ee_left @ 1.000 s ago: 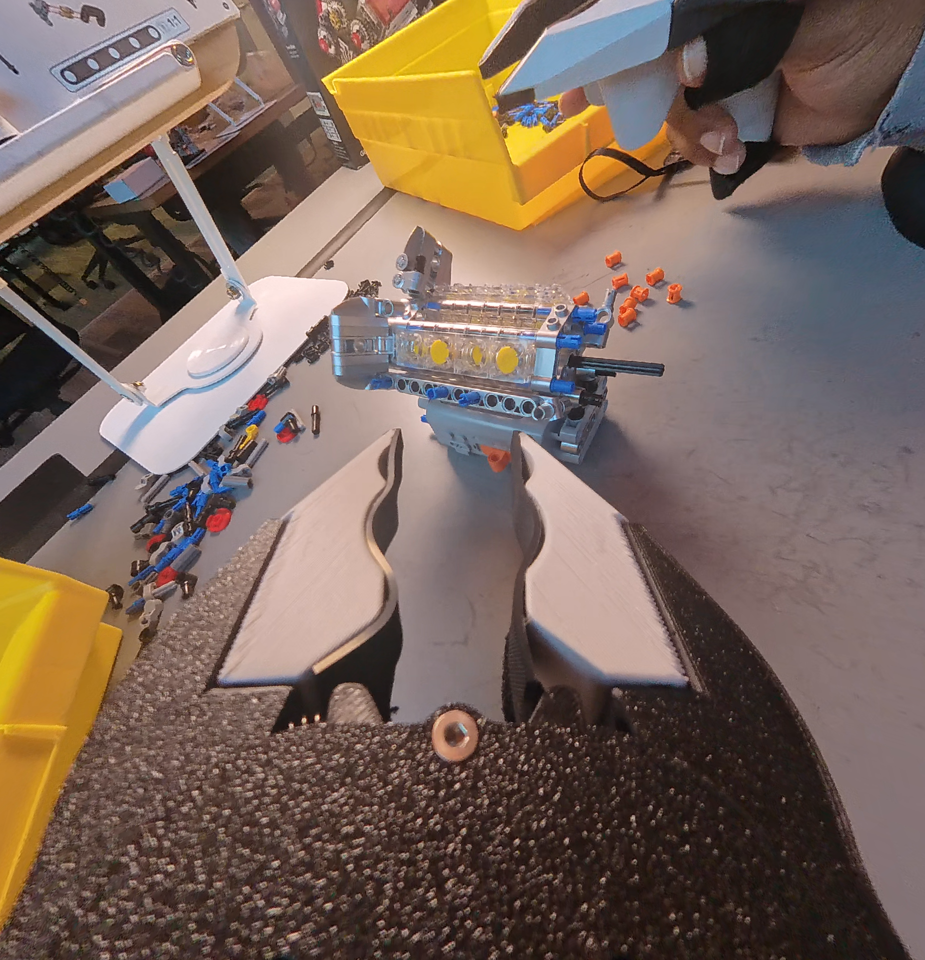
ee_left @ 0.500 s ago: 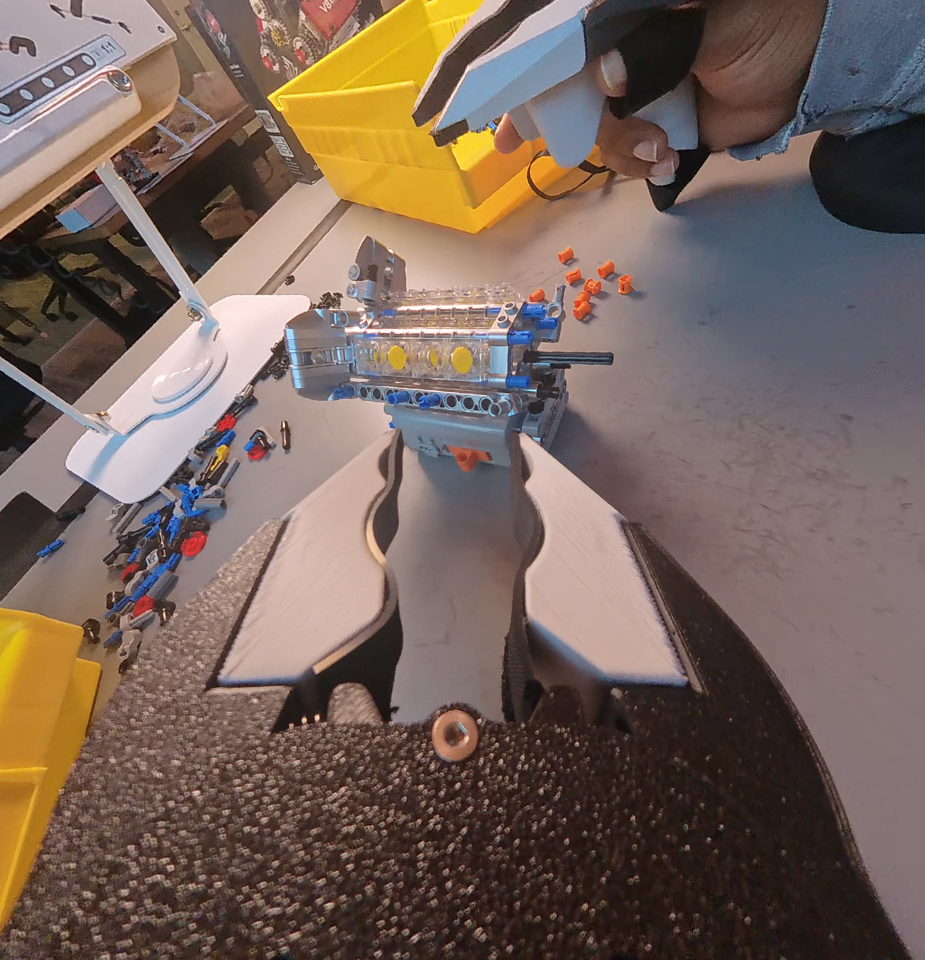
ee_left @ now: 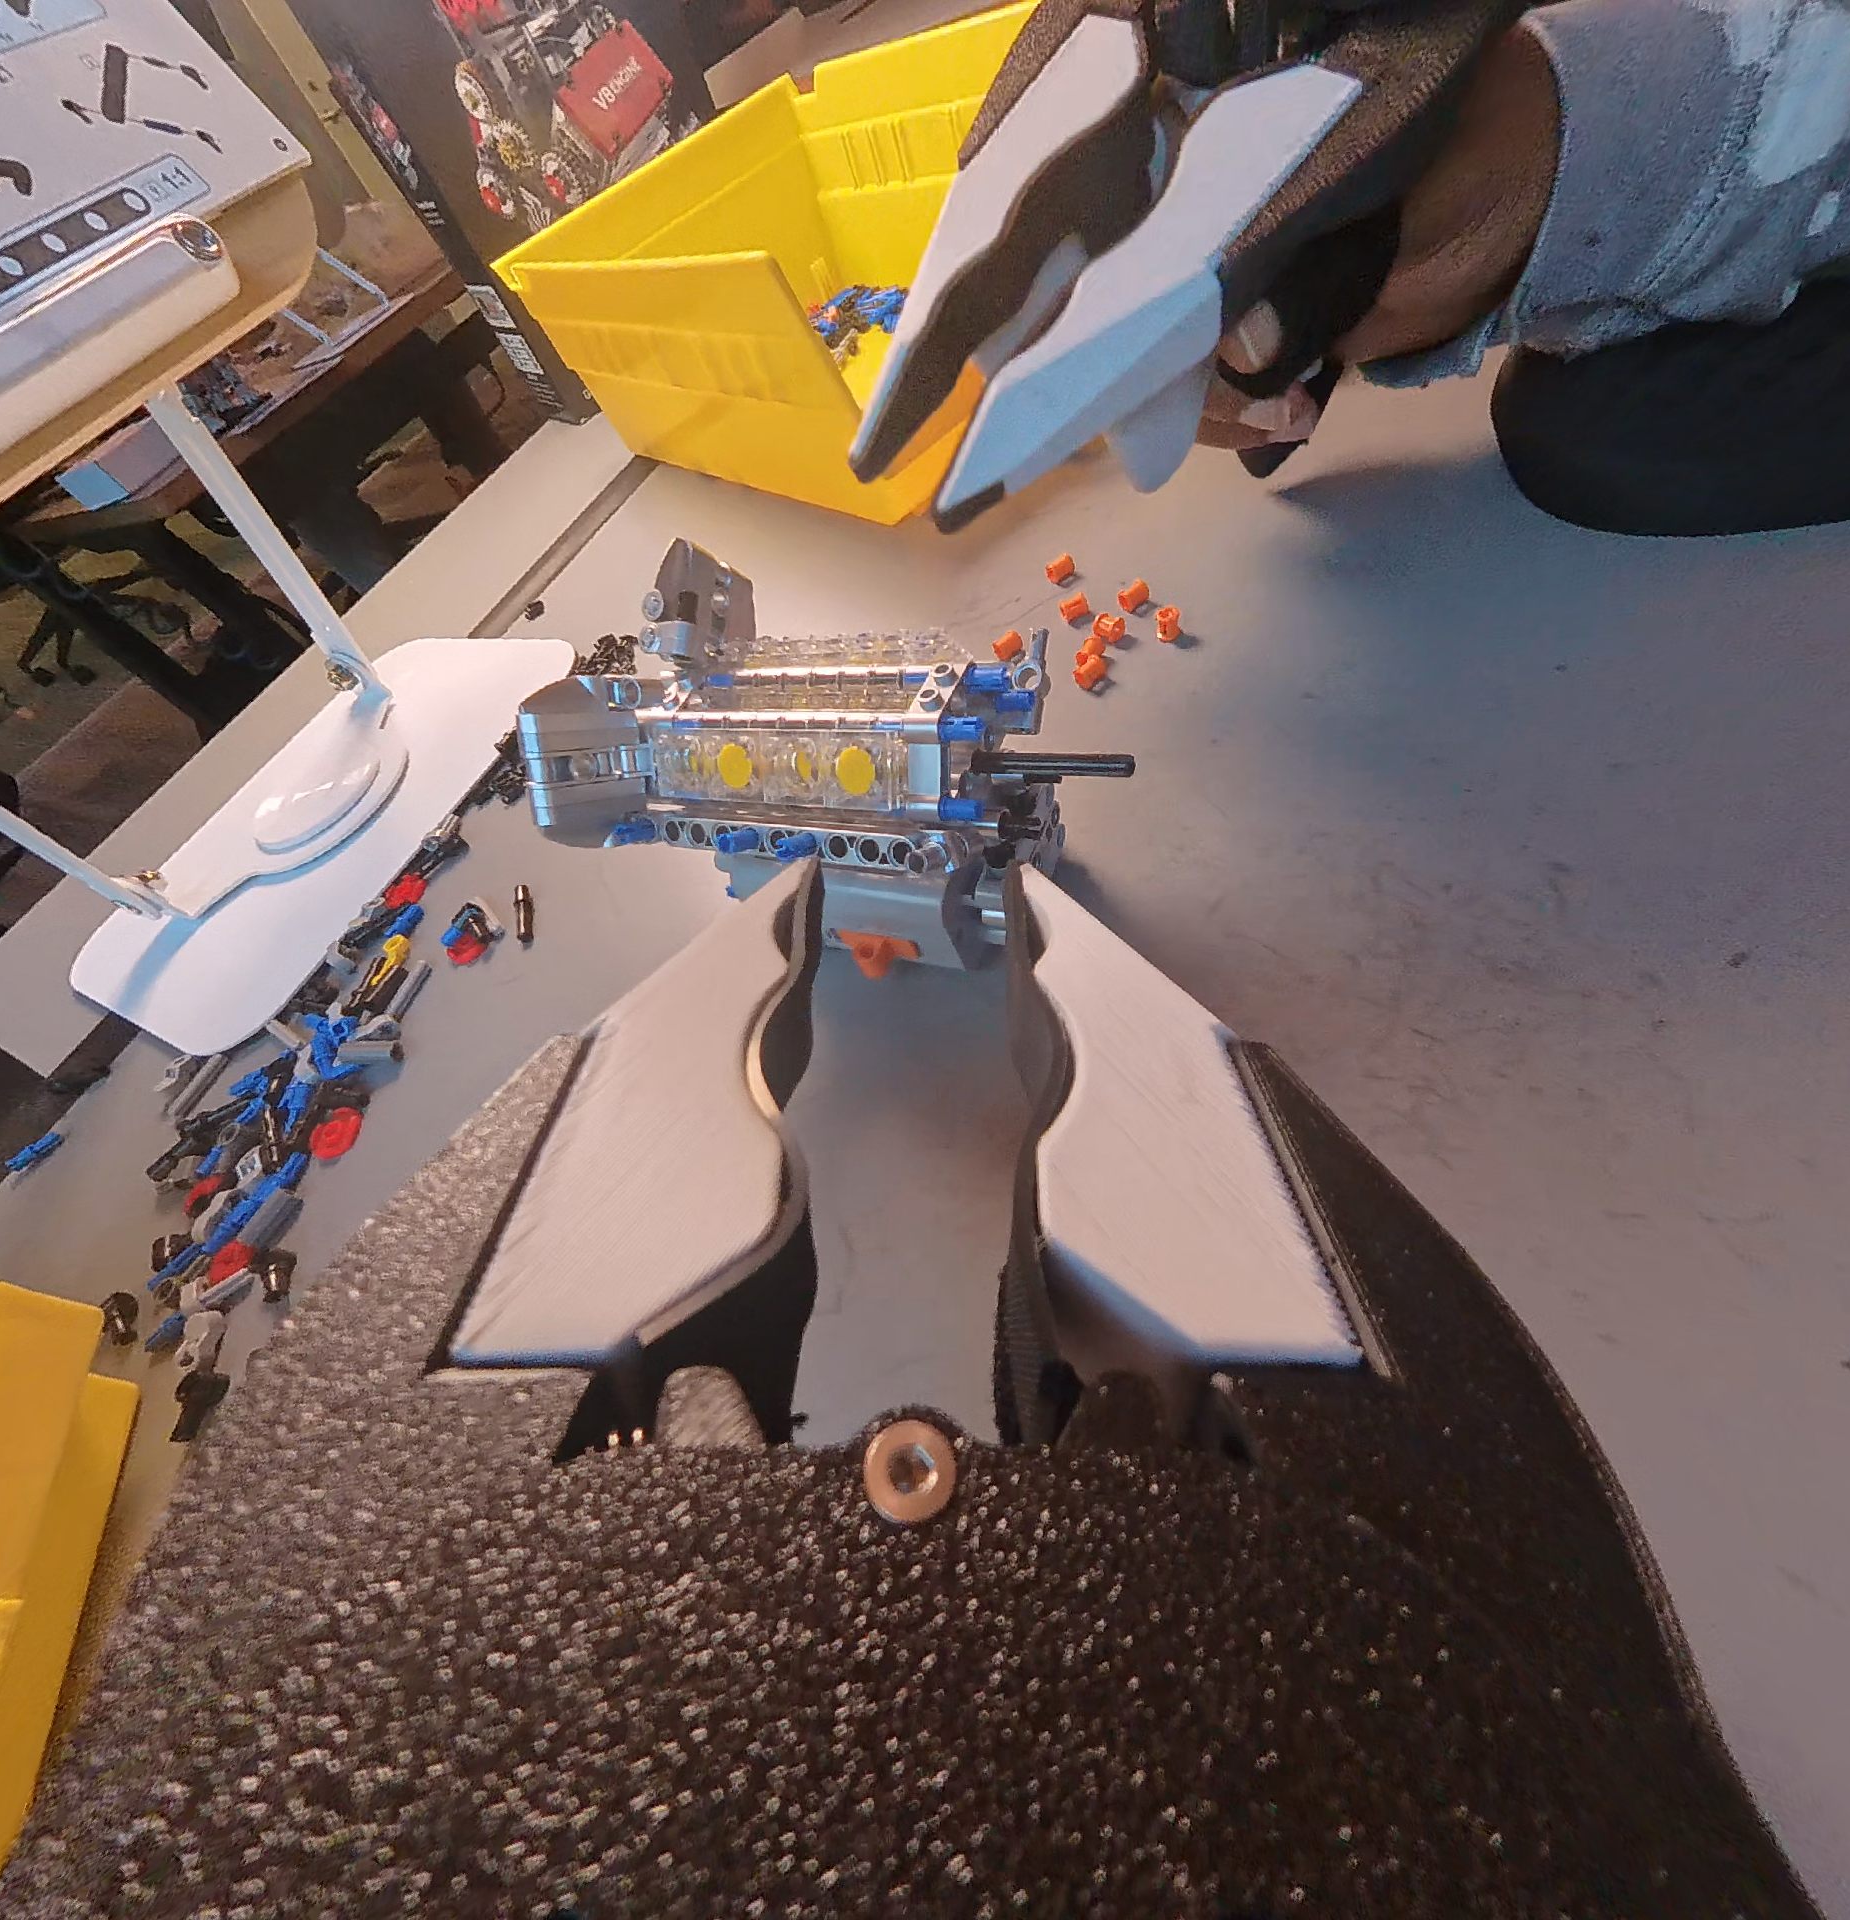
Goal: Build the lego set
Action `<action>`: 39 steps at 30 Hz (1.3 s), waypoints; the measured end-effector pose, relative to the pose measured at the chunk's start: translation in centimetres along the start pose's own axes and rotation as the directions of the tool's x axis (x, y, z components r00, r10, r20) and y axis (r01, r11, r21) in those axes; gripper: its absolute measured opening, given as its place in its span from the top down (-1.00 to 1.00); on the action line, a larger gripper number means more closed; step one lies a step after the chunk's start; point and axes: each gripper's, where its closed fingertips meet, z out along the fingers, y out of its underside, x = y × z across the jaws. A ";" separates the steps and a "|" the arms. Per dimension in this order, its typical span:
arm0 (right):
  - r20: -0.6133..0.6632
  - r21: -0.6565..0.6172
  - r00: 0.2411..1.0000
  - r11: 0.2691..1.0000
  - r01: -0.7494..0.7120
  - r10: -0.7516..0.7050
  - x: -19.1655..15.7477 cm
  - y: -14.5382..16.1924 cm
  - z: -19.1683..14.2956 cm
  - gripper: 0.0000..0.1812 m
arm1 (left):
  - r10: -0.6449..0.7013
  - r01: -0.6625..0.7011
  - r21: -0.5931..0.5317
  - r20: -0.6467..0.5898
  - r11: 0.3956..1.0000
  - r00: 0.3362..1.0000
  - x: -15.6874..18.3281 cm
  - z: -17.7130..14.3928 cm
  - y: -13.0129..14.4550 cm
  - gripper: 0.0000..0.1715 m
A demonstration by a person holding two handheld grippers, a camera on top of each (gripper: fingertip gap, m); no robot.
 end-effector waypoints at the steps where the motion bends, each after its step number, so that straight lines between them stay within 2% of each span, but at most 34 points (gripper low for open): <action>1: 0.035 -0.018 0.999 0.999 0.040 -0.040 -0.9 0.1 0.1 0.75 | -0.002 0.002 -0.001 -0.005 1.000 1.000 0.1 0.0 0.1 0.63; 4: 0.103 -0.111 0.989 0.986 0.121 -0.110 -2.5 1.4 0.2 0.61 | -0.004 0.004 -0.008 -0.012 1.000 1.000 0.2 0.2 0.2 0.65; 7: 0.087 -0.174 0.980 0.966 0.190 -0.177 -2.6 2.3 0.6 0.50 | -0.002 0.002 -0.017 -0.011 1.000 1.000 0.2 0.3 0.3 0.66; 13: 0.046 -0.193 0.967 0.947 0.255 -0.250 -2.3 2.2 1.9 0.65 | 0.014 -0.015 -0.032 -0.013 0.999 1.000 0.5 0.8 0.4 0.66; 22: -0.118 -0.264 0.965 0.944 0.198 -0.235 0.8 2.8 3.0 0.64 | 0.021 -0.021 -0.035 0.001 0.999 1.000 0.4 0.8 0.4 0.66; 25: -0.085 -0.198 0.973 0.961 0.193 -0.213 0.1 1.7 2.2 0.57 | -0.002 0.002 -0.023 0.020 1.000 1.000 -0.1 0.5 0.4 0.66; 29: -0.157 -0.057 0.976 0.988 0.142 -0.150 1.2 -0.6 0.1 0.46 | -0.064 0.063 0.008 0.055 0.998 0.996 -1.4 -0.1 0.1 0.65; 34: -0.282 0.165 0.955 0.985 -0.051 0.097 5.4 -3.0 -3.3 0.40 | -0.178 0.169 0.089 0.104 0.982 0.979 -3.4 -1.0 -0.6 0.62; 39: -0.304 0.306 0.899 0.926 -0.221 0.315 8.4 -2.7 -5.4 0.40 | -0.253 0.228 0.164 0.149 0.960 0.956 -5.3 -2.1 -1.3 0.59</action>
